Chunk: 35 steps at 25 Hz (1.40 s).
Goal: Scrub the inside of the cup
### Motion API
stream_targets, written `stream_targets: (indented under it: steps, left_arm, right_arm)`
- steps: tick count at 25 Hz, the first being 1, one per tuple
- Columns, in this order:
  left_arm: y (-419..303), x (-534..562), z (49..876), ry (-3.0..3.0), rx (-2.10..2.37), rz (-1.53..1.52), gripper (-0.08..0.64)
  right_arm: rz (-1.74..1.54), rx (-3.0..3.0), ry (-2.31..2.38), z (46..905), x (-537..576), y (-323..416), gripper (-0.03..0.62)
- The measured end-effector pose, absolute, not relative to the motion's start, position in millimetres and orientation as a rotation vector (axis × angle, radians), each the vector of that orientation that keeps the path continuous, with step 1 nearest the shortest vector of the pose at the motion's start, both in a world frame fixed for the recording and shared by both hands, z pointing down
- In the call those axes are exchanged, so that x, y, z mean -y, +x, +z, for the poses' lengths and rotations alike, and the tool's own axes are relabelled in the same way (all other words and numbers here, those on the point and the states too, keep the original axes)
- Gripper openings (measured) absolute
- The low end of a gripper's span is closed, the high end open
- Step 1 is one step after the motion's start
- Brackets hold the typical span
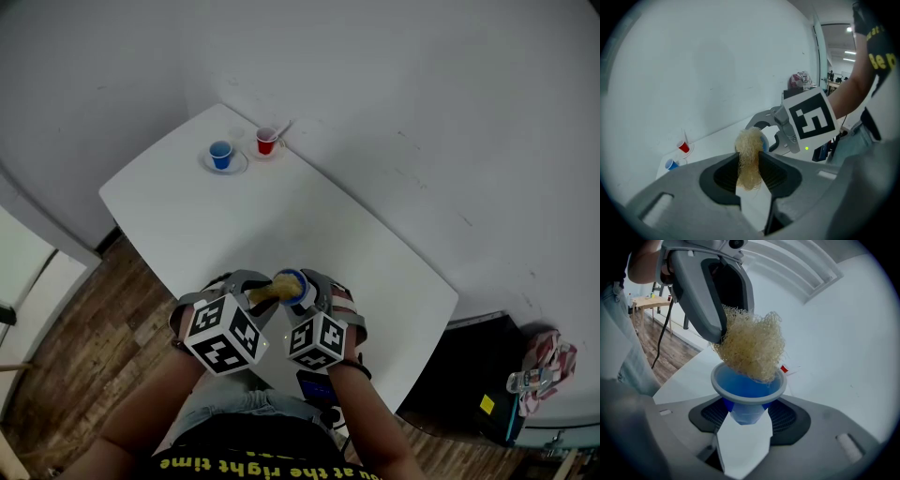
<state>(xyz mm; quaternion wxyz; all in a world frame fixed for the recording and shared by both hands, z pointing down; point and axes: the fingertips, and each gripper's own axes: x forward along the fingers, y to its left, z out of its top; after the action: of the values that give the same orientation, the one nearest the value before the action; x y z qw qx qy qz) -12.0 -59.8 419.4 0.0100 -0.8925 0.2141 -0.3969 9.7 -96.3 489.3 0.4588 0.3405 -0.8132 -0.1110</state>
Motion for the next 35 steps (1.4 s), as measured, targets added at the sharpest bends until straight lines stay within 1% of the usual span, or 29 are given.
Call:
stream_targets:
  steps: [35]
  left_arm:
    - [-7.3, 60.4, 457.3, -2.595, -0.433, -1.732, 0.121]
  right_arm:
    - [-0.451, 1.801, 0.677, 504.9, 86.5, 5.4, 0.272]
